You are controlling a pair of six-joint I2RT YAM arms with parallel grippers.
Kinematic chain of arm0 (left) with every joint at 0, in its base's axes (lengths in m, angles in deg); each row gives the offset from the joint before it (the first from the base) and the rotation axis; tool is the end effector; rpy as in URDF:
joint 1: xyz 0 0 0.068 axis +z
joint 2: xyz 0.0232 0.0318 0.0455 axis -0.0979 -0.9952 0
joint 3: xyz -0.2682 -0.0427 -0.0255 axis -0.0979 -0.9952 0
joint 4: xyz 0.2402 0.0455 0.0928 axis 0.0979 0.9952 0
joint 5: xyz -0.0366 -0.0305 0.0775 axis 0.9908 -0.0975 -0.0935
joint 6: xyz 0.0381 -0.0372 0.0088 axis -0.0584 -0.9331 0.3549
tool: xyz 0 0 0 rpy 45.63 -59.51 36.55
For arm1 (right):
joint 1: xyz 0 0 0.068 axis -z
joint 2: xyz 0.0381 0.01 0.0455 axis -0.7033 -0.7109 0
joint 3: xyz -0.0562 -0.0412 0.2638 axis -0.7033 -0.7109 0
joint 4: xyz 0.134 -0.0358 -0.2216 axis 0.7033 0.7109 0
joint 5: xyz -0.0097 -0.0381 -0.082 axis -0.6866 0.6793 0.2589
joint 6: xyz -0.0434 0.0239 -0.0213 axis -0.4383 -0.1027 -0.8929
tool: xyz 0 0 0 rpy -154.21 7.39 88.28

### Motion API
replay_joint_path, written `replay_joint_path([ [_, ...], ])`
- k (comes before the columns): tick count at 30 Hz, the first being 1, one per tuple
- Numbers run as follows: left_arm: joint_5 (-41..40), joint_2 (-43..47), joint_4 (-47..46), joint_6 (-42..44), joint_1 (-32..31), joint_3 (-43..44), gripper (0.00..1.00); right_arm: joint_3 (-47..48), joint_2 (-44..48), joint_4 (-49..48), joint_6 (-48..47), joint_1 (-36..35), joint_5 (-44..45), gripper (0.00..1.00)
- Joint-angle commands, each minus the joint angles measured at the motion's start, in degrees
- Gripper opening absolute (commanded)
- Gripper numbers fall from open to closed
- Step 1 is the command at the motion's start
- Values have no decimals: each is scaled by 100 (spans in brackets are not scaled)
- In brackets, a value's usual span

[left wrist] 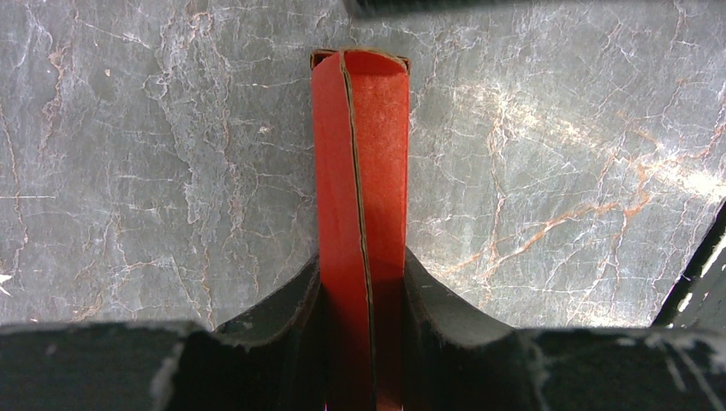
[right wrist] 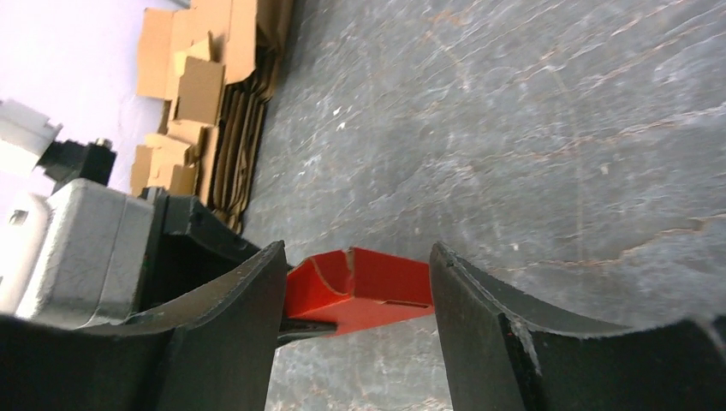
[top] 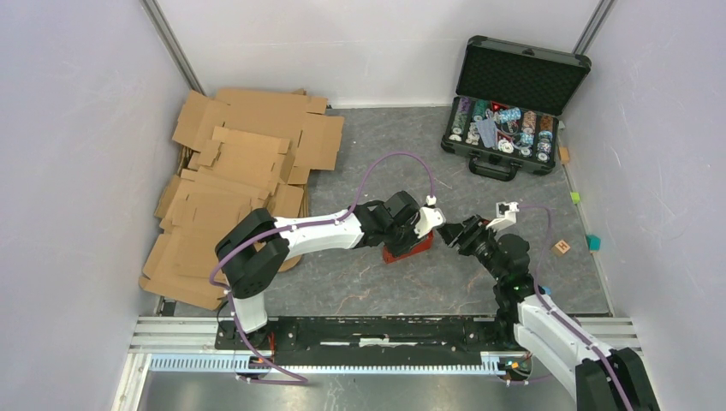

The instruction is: Fold the paper box

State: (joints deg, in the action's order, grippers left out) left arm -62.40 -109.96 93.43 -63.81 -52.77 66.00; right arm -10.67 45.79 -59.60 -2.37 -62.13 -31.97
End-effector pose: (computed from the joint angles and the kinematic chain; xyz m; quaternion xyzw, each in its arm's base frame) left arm 0.1983 -0.3302 0.1860 0.5411 0.7762 -0.1834 0.2666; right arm 0.1477 0.0526 0.1581 0.1589 0.7502 0.4048 0.4980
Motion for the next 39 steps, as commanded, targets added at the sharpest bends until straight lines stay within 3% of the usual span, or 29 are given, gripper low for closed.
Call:
replay_joint_path([
  [1,7,-289,561,-73,-75,-176,33,-136,-120,-683,289,29,-561,67],
  [12,15,-281,561,-79,-84,-171,33,107,-864,-732,304,30,-738,65],
  [28,-30,-281,561,-70,-99,-167,33,461,-1179,-659,324,29,-526,68],
  [39,-48,-288,561,-60,-102,-167,33,175,-1139,-331,-105,23,-412,45],
])
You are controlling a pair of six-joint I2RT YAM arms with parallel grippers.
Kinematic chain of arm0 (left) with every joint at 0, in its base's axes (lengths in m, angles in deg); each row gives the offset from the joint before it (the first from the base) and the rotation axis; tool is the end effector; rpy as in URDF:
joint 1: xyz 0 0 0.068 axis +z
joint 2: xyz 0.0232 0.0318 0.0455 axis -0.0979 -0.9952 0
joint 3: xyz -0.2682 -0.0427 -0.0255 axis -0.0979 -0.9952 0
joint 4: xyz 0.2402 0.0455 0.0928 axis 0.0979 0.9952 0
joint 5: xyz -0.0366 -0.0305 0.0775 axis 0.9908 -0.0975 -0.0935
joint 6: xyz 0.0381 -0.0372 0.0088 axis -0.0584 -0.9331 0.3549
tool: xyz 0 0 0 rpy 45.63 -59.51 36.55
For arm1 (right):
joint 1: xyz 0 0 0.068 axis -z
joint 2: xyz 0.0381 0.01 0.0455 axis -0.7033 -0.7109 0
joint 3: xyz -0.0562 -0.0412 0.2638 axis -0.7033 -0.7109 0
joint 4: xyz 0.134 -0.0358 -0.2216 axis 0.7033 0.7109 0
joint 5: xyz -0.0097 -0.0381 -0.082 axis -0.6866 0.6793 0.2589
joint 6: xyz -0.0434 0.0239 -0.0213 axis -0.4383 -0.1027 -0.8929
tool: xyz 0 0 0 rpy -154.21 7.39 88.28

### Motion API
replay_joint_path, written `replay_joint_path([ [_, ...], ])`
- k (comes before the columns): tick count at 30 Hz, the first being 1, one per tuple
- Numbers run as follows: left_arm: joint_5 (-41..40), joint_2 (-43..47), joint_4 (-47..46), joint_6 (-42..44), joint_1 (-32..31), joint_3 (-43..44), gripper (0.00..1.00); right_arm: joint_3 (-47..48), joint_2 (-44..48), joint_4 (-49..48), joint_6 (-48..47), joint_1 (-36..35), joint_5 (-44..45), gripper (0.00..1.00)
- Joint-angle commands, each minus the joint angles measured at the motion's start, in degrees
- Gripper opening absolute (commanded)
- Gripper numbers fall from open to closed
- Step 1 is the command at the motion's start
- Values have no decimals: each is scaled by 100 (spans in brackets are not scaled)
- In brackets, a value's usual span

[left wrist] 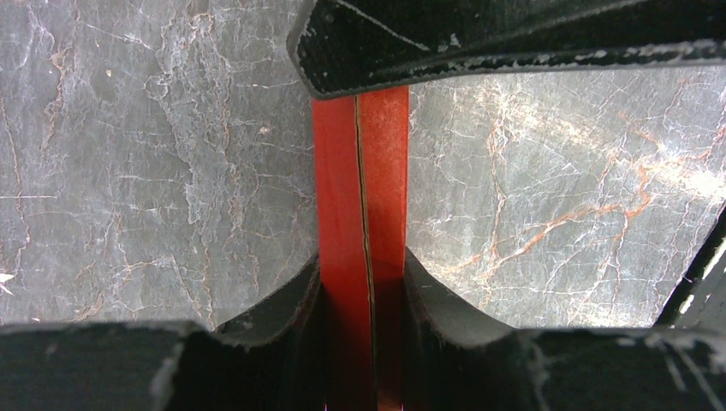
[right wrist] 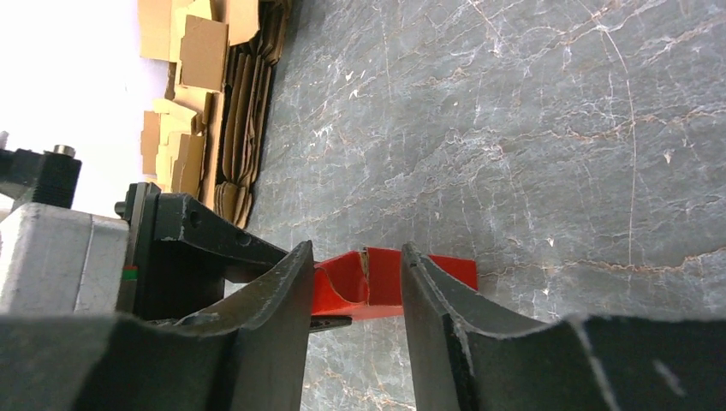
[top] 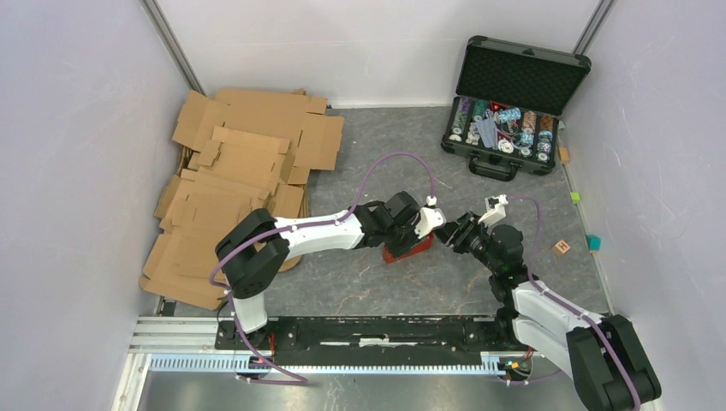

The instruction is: Fold the paper box

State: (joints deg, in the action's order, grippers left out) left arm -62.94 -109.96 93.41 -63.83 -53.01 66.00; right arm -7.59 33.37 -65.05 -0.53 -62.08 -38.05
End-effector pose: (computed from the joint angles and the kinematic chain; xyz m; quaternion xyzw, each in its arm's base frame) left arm 0.1973 -0.3309 0.1860 0.5414 0.7762 -0.1801 0.2683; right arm 0.1647 0.0616 0.1540 0.1472 0.7722 0.4316 0.4425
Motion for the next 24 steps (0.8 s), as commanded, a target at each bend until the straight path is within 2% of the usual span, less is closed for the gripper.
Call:
replay_joint_path([
  [1,7,-296,564,-58,-74,-167,33,-137,140,295,-330,18,224,44],
  [9,-3,-324,590,-62,-72,-140,33,-231,220,558,-664,21,285,40],
  [13,15,-316,590,-57,-71,-141,33,-106,179,664,-1008,16,212,45],
  [18,25,-316,590,-60,-74,-149,33,273,223,1145,-1670,16,326,46],
  [21,24,-307,589,-63,-76,-150,33,471,223,1350,-2051,16,202,52],
  [24,26,-316,589,-58,-77,-145,33,720,317,1616,-2768,19,-11,66],
])
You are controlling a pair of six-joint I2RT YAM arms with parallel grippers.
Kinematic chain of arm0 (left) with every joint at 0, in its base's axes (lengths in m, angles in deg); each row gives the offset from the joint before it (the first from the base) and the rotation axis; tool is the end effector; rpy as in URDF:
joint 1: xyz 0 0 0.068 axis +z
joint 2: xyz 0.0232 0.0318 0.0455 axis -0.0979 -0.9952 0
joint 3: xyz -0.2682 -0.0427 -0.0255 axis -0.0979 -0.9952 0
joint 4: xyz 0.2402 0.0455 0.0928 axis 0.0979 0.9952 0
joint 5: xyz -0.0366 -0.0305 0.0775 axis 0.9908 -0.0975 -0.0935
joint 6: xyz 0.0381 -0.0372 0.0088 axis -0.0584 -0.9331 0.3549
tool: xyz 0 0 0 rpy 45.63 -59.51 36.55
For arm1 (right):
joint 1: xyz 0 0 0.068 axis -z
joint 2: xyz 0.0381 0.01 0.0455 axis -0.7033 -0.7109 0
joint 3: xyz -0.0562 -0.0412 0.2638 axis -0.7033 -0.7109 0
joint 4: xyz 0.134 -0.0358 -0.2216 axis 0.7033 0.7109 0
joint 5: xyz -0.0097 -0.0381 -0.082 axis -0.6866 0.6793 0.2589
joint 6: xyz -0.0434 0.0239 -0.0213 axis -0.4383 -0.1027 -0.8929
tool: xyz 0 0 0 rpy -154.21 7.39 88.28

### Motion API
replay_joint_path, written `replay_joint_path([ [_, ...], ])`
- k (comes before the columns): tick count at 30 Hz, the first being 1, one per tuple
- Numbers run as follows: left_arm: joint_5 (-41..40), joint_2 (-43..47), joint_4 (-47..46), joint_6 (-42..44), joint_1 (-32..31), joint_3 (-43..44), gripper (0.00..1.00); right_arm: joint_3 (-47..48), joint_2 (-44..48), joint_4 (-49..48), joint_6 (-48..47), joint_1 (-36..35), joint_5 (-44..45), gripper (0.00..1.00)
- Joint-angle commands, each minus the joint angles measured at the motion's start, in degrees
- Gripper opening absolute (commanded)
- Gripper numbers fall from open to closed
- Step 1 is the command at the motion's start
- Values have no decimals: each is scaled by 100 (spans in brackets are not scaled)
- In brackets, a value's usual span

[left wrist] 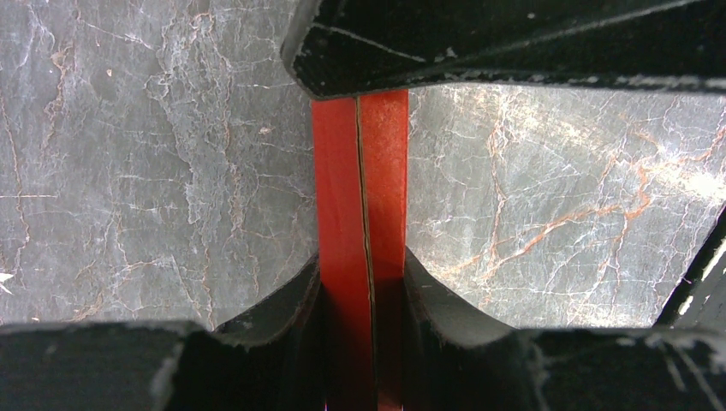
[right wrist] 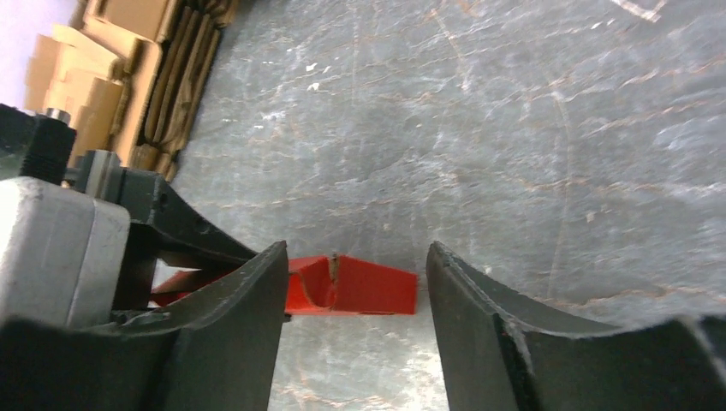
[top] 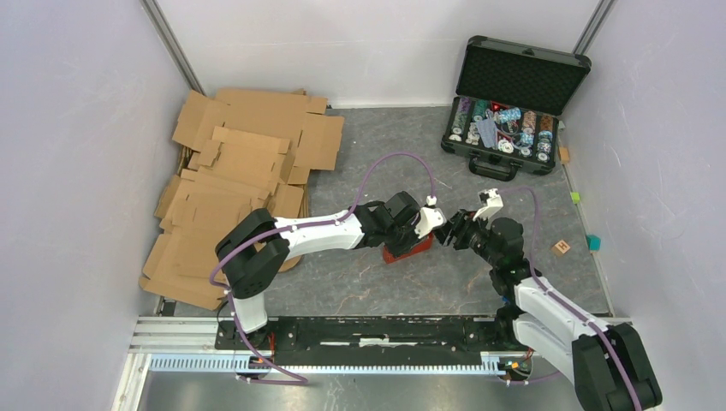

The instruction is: Fold the paper box

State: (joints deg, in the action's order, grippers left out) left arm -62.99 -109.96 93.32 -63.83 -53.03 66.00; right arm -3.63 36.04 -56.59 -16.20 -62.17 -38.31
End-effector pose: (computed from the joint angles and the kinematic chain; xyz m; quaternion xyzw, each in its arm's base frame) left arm 0.1972 -0.3311 0.1861 0.5413 0.7759 -0.1801 0.2691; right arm 0.1692 0.0635 0.1679 0.0418 0.7943 0.3647 0.4841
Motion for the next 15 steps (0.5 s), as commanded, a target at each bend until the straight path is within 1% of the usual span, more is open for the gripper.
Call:
replay_joint_path([
  [1,37,-316,593,-64,-76,-149,33,352,137,836,-1433,27,42,68],
  [3,42,-307,599,-61,-76,-150,33,319,404,899,-1940,27,108,68],
  [5,54,-316,599,-56,-76,-141,33,182,677,858,-2372,29,148,64],
  [6,65,-320,603,-58,-76,-141,33,119,786,815,-2495,30,133,62],
  [7,65,-324,598,-60,-72,-136,33,75,847,757,-2592,26,99,58],
  [10,71,-307,599,-57,-79,-141,33,51,827,641,-2621,25,15,56],
  [13,72,-307,599,-59,-77,-148,33,100,669,490,-2677,25,-483,56],
  [15,78,-307,599,-64,-80,-141,33,-60,697,140,-2846,25,-870,53],
])
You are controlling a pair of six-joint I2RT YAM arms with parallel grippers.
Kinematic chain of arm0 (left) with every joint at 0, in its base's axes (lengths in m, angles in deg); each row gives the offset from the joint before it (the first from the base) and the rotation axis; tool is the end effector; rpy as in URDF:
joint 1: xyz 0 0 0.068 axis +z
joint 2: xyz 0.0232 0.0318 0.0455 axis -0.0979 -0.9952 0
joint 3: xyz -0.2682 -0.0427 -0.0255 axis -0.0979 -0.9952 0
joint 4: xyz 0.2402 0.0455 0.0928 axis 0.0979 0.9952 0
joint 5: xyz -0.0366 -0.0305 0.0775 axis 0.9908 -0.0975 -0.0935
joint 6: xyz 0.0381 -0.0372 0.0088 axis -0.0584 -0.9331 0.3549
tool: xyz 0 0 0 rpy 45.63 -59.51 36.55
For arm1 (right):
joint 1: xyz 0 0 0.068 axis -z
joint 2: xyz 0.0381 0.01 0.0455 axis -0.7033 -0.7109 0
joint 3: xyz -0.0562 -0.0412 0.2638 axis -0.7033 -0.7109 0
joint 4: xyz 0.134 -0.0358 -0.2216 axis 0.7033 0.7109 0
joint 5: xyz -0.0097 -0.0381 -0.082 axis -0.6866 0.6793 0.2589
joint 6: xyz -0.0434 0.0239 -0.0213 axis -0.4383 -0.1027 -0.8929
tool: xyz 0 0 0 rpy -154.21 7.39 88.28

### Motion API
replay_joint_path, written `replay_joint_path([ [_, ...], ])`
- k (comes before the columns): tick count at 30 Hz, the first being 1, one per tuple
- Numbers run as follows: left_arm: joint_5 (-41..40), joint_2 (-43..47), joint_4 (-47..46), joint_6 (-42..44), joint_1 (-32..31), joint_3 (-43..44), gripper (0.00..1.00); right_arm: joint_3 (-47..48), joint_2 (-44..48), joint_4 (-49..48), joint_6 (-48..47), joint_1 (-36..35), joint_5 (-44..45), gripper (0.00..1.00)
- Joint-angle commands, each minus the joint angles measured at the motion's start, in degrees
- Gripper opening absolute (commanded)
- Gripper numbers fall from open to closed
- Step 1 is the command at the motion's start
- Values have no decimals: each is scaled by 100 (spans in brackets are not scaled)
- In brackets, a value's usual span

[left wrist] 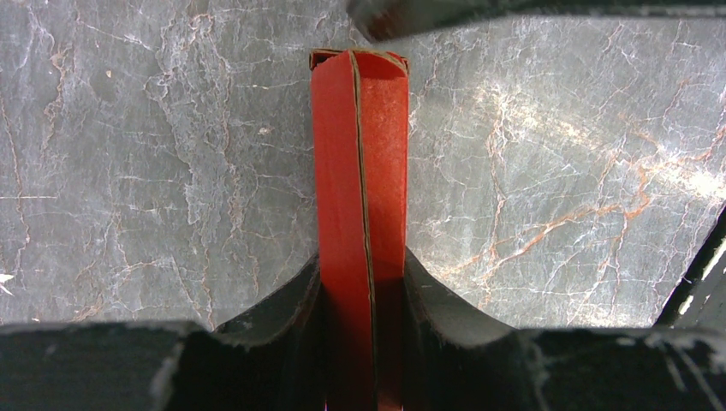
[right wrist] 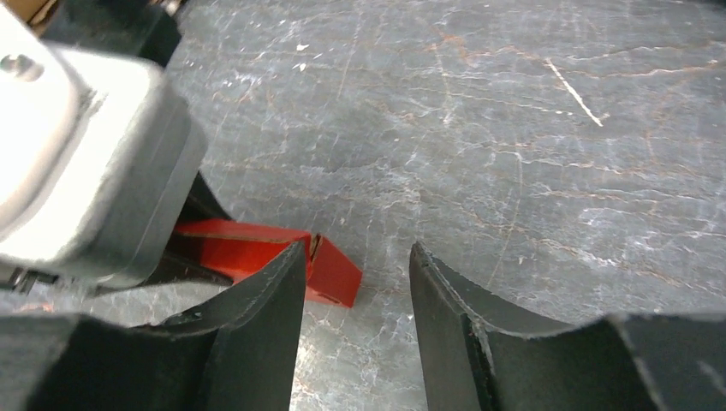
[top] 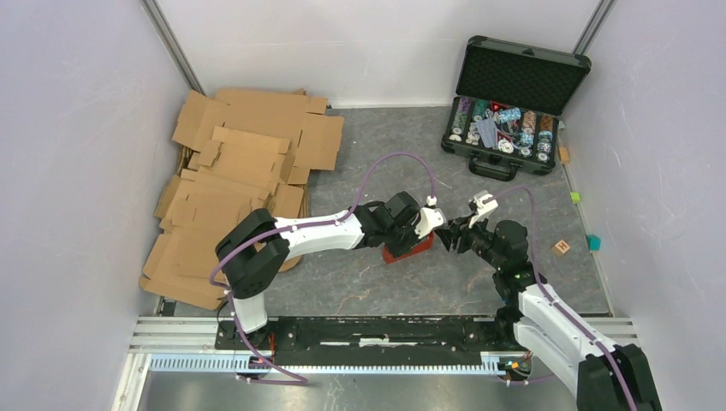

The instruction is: Fold the paper box

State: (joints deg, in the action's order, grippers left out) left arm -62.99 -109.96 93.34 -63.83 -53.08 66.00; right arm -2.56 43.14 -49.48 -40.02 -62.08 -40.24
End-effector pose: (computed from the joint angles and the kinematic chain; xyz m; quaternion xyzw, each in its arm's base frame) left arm 0.1969 -0.3312 0.1861 0.5417 0.7758 -0.1801 0.2689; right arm 0.1604 0.0617 0.1806 -0.1332 0.7778 0.2700 0.5517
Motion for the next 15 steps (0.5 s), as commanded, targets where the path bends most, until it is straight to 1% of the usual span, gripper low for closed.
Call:
replay_joint_path([
  [1,81,-302,597,-64,-73,-141,33,-353,49,-838,-505,18,-681,50],
  [3,94,-301,597,-61,-80,-141,33,-664,121,-1295,-462,18,-628,47],
  [5,93,-307,597,-64,-75,-140,33,-739,93,-1457,-393,13,-751,46],
  [8,99,-308,605,-59,-74,-132,33,-732,64,-1449,-380,8,-792,47],
  [12,78,-298,609,-61,-79,-141,33,-725,243,-1323,-433,8,-688,47],
  [15,82,-307,616,-57,-80,-128,33,-713,288,-1317,-441,8,-651,44],
])
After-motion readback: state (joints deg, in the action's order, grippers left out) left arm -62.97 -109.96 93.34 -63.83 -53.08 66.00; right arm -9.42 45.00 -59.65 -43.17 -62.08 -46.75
